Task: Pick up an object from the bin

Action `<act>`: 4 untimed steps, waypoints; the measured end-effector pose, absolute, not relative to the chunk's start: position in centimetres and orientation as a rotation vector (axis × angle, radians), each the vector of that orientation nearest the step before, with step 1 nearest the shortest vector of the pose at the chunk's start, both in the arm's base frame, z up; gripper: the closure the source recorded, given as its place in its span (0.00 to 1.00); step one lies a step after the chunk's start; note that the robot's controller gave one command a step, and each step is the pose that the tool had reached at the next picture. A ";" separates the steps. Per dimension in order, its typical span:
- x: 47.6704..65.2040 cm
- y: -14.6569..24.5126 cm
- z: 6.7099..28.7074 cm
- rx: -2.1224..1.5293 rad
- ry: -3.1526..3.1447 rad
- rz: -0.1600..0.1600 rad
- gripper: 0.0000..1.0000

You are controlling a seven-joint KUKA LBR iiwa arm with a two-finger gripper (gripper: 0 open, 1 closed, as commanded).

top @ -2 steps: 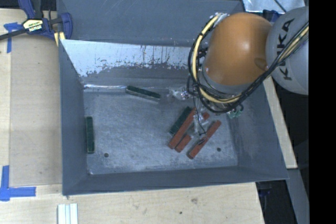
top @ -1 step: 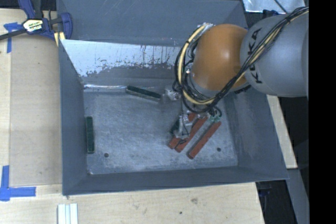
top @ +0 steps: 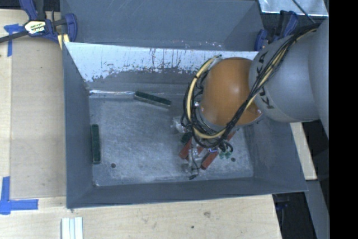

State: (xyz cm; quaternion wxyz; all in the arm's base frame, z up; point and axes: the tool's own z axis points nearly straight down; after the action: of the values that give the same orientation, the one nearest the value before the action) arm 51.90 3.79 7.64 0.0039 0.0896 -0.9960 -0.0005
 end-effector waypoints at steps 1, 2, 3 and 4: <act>60.3 -4.8 6.8 0.335 -3.100 -0.024 1.00; 60.3 -4.8 6.8 0.335 -3.101 -0.025 1.00; 61.7 -7.0 18.8 0.372 -3.123 0.001 1.00; 61.7 -7.0 18.8 0.370 -3.123 0.000 1.00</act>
Offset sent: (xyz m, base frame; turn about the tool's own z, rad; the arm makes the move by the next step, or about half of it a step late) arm 0.0000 0.0000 0.0000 0.0000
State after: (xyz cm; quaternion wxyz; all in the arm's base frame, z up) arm 61.68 -7.05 18.84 -0.0019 0.1178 -0.9930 0.0002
